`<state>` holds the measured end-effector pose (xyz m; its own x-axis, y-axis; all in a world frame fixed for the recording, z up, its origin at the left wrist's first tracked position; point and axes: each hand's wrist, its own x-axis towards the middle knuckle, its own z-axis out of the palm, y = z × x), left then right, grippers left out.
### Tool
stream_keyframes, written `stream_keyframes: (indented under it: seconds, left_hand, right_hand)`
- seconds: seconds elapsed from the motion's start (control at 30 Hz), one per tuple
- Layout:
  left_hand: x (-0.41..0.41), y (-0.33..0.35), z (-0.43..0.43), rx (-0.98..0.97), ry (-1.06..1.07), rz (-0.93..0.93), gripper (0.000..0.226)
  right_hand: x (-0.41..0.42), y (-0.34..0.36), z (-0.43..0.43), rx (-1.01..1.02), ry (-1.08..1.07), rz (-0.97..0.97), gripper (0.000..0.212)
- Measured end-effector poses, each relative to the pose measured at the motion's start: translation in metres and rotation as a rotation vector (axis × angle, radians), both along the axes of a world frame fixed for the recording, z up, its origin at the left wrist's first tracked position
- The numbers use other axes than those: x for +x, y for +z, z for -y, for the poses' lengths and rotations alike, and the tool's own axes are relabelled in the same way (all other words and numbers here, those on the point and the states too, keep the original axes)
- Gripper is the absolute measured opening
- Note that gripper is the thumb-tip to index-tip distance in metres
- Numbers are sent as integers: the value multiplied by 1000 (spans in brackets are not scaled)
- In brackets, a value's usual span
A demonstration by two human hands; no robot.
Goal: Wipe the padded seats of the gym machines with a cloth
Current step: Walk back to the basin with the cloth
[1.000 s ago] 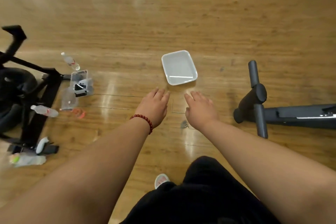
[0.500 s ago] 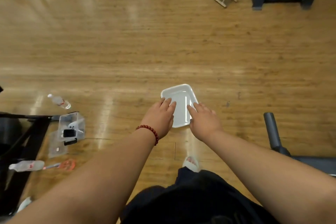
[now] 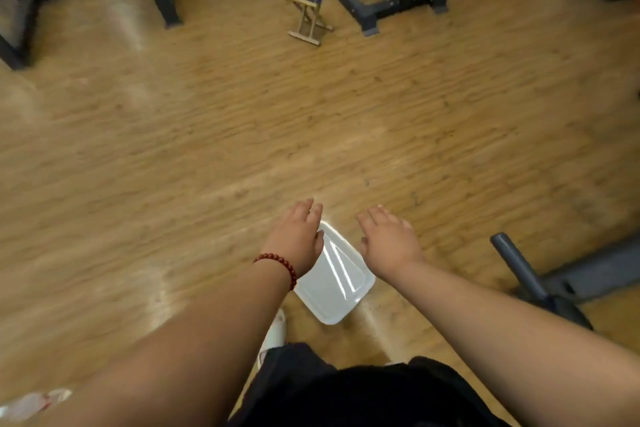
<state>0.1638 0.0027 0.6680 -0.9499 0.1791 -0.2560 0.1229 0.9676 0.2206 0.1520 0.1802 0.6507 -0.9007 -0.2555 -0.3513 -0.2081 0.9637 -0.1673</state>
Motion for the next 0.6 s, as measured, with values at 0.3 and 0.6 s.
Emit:
stream_keyframes:
  seconds: [0.3,0.6]
  left_hand:
    - [-98,22,23,155,-433,25,60]
    - [-91,31,-14,397,-736,55,71]
  right_hand:
    - [-18,16,47,-175,-591,-39,52]
    - [15,53,42,-816,-1051,-213,32]
